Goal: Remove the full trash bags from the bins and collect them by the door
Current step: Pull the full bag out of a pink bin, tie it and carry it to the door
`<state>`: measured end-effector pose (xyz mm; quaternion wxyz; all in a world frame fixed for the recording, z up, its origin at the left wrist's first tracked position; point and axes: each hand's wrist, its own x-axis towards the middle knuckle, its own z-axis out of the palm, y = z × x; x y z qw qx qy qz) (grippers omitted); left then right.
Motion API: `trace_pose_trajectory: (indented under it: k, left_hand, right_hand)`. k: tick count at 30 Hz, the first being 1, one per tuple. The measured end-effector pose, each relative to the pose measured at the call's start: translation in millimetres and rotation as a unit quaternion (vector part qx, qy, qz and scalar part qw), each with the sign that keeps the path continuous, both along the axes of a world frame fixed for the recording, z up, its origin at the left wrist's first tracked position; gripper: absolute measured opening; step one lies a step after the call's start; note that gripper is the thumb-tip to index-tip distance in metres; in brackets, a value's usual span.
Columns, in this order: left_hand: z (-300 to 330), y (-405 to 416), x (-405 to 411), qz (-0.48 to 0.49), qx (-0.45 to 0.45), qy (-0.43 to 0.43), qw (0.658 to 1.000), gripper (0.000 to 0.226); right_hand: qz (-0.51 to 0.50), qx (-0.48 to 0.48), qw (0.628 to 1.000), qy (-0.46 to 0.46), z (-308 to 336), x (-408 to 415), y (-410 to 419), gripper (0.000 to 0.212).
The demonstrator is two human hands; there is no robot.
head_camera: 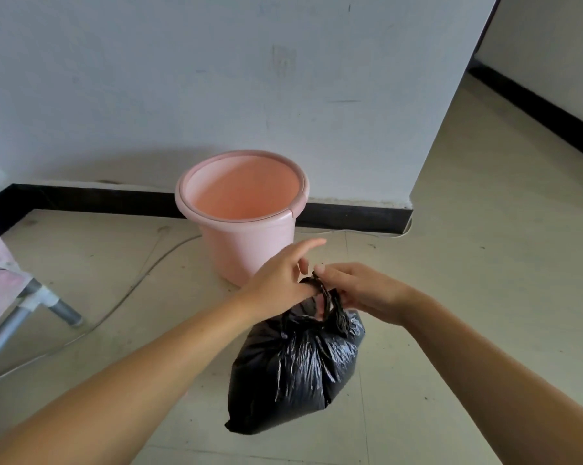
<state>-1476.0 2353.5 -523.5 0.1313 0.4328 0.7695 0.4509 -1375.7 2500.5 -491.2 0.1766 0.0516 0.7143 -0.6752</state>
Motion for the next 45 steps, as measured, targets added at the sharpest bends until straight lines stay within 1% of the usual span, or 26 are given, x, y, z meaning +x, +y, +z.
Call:
trace_pose_trajectory:
  k: [1,2,3,4,5,6,7,9,11,12,13,14,15,16,18,20,23,26,29,32,34,38,42,45]
  left_hand:
    - [-1,-1,0,-0.023,0.008,-0.006,1.0,0.048]
    - [-2,-2,1,-0.052,0.015,-0.019,0.998,0.036]
    - [-3,-2,5,-0.08,0.014,-0.053,0.995,0.021]
    - [-3,-1,8,-0.095,0.0,-0.103,0.99,0.016]
    - [-4,-1,10,-0.096,-0.027,-0.152,0.983,0.023]
    - [-5,-2,11,-0.093,-0.055,-0.183,0.977,0.031]
    - [-5,-3,11,-0.09,-0.078,-0.193,0.974,0.035]
    - [-9,-7,9,-0.085,-0.096,-0.213,0.969,0.034]
    - [-14,-10,5,-0.054,-0.109,-0.249,0.961,0.032]
    - [-18,-10,3,-0.042,-0.126,-0.242,0.961,0.03]
    - [-24,-10,1,-0.039,-0.155,-0.204,0.966,0.029]
    - [-31,-8,0,-0.044,-0.197,-0.137,0.97,0.029]
    - [-39,-7,0,-0.056,-0.239,-0.074,0.967,0.029]
    - [-47,-7,3,-0.072,-0.269,-0.034,0.96,0.029]
    - [-63,-7,7,-0.096,-0.301,-0.021,0.949,0.027]
    - [-73,-6,8,-0.099,-0.306,-0.017,0.947,0.023]
    - [-76,-1,0,-0.084,-0.283,-0.021,0.955,0.022]
    - [-63,0,0,-0.098,-0.292,-0.021,0.951,0.028]
    - [-23,0,9,-0.106,-0.299,-0.042,0.947,0.026]
    - [37,3,16,-0.102,-0.293,-0.063,0.948,0.024]
    - [84,6,18,-0.105,-0.288,-0.065,0.95,0.023]
    - [186,6,17,-0.107,-0.286,-0.061,0.95,0.028]
    - [289,0,14,-0.106,-0.29,-0.066,0.949,0.025]
    - [369,-4,14,-0.099,-0.284,-0.07,0.951,0.027]
  right_hand:
    - [-0.007,0.033,0.999,0.013,3,0,-2,0.042]
    - [-0.014,0.061,0.998,0.024,5,0,-4,0.039]
    - [-0.019,0.083,0.996,0.033,4,-1,-4,0.038]
    - [-0.02,0.102,0.994,0.038,2,-1,-4,0.038]
    - [-0.018,0.127,0.991,0.041,1,0,-4,0.037]
    - [-0.015,0.159,0.986,0.044,0,1,-3,0.036]
    - [-0.014,0.193,0.98,0.048,-1,2,-1,0.035]
    - [-0.029,0.252,0.965,0.061,-7,3,7,0.031]
    - [-0.05,0.317,0.944,0.073,-18,6,17,0.028]
    - [-0.046,0.36,0.928,0.081,-26,8,18,0.03]
    - [-0.032,0.402,0.91,0.089,-36,10,19,0.031]
    - [-0.01,0.437,0.894,0.096,-47,12,18,0.029]
    - [0.018,0.463,0.881,0.096,-59,14,17,0.025]
    - [0.048,0.485,0.869,0.088,-70,16,16,0.023]
    - [0.092,0.519,0.847,0.063,-87,17,15,0.023]
    - [0.102,0.538,0.835,0.057,-97,15,19,0.023]
    - [0.079,0.544,0.833,0.059,-103,9,24,0.022]
    - [0.078,0.544,0.834,0.042,-90,11,22,0.022]
    - [0.096,0.542,0.835,0.019,-47,18,23,0.02]
    - [0.106,0.545,0.832,0.003,21,22,29,0.013]
    - [0.111,0.549,0.829,-0.001,69,23,32,0.015]
    - [0.117,0.552,0.826,0.002,170,23,31,0.02]
    - [0.124,0.552,0.825,0.004,276,21,24,0.018]
    - [0.107,0.55,0.829,0.006,355,19,19,0.015]
